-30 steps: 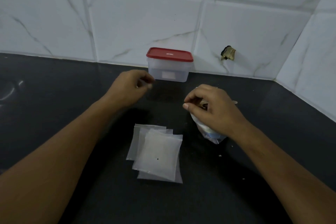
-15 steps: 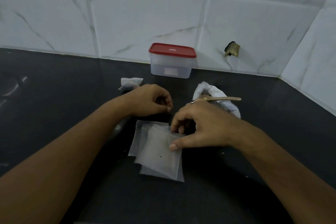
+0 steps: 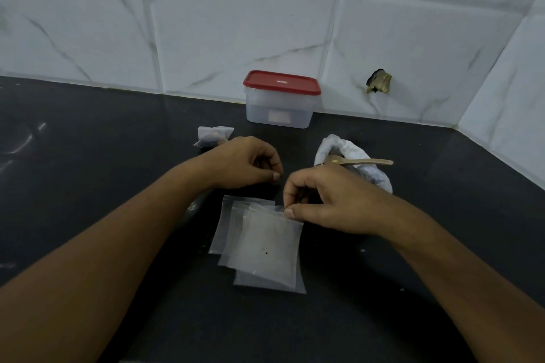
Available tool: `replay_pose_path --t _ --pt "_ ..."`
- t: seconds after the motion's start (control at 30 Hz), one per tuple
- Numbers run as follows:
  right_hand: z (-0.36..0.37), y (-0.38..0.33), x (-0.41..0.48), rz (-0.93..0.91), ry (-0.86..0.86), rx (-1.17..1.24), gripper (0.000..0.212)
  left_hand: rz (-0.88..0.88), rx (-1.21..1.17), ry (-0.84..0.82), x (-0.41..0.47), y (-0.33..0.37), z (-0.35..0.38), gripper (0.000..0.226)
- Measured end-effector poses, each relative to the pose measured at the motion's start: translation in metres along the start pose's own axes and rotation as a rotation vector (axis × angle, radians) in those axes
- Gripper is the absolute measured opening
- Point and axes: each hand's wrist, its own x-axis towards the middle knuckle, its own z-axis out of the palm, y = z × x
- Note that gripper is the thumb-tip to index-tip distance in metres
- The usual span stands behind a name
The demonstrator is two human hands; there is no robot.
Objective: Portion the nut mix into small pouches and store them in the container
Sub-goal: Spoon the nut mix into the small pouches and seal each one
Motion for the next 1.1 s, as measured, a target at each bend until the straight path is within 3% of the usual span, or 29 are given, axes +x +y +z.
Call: replay_pose_path --t 0.2,0.5,0.67,0.9,1.1 --pt "0.000 0.000 0.000 0.037 -0.056 0.086 0.025 0.013 0.006 0.025 -0.002 0.001 0.001 0.009" --pt "-0.002 0.006 0.000 0.024 0.034 0.203 0.015 0.011 -0.013 0.030 -0.001 0.001 0.001 0.009" --pt "-0.007 0.008 -0.001 -0.020 0.204 0.245 0.011 0.013 -0.184 0.071 -0.003 0.005 -0.001 0.007" --pt "-0.012 0.015 -0.002 -0.078 0.696 0.252 0.011 0.102 -0.496 0.283 -0.006 0.015 -0.006 0.015" --pt "-0.009 0.019 -0.001 -0.066 0.734 0.294 0.008 0.139 -0.615 0.316 -0.006 0.020 -0.003 0.017"
